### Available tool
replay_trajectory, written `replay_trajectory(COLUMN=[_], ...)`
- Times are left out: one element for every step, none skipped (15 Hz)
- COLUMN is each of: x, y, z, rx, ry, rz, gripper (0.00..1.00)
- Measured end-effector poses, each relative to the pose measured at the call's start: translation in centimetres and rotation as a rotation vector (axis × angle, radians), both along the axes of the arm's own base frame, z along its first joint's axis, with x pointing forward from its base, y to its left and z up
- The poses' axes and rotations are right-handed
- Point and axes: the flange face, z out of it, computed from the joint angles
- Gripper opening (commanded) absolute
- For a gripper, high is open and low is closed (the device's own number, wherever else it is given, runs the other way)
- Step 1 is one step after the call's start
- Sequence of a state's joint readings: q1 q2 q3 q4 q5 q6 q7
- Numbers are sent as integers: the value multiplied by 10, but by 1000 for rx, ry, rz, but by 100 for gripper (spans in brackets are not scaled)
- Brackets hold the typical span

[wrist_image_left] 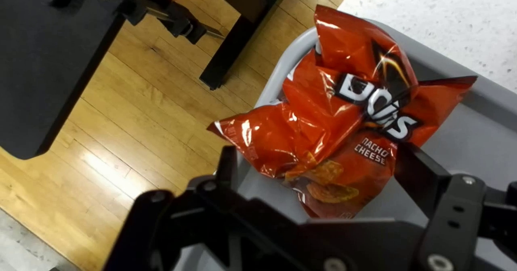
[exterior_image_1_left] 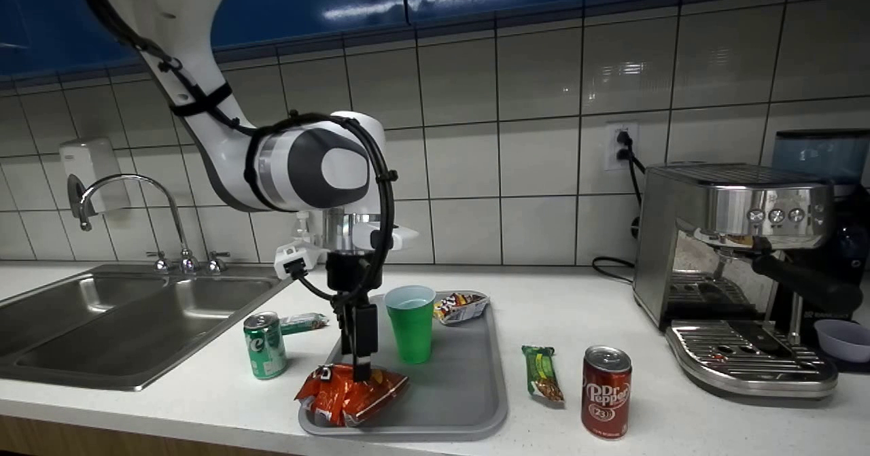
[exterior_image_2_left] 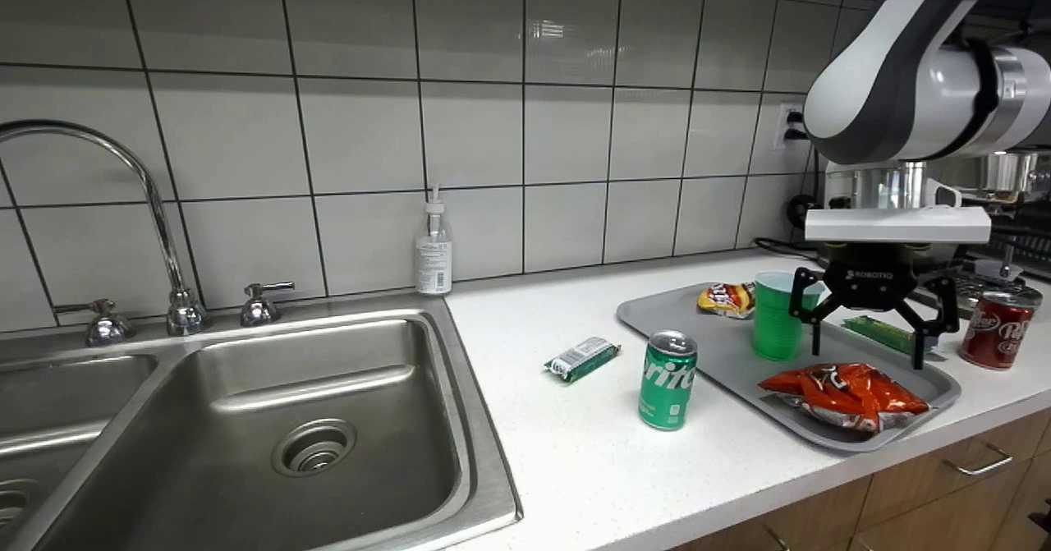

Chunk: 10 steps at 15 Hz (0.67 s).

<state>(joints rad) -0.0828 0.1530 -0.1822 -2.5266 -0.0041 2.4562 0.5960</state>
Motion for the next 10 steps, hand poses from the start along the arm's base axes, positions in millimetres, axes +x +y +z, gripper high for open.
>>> replay_trajectory(x=[-1, -1, -2, -2, -2, -2, -2, -2, -2, -3], y=[1, 2, 2, 3, 3, 3, 3, 3, 3, 3], z=[-2, -4, -5, -6, -6, -7, -7, -7, -7, -8], rx=[-4, -8, -10, -12, -13, -15, -16, -17, -18, -20], ry=[-2, -3, -3, -4, -5, -7, -8, -9, -10, -12], rz=[-11, -21, -28, -33, -38, -43, -46, -49, -52, -53], gripper=[100, 100, 95, 72, 71, 65, 58, 49, 42, 33])
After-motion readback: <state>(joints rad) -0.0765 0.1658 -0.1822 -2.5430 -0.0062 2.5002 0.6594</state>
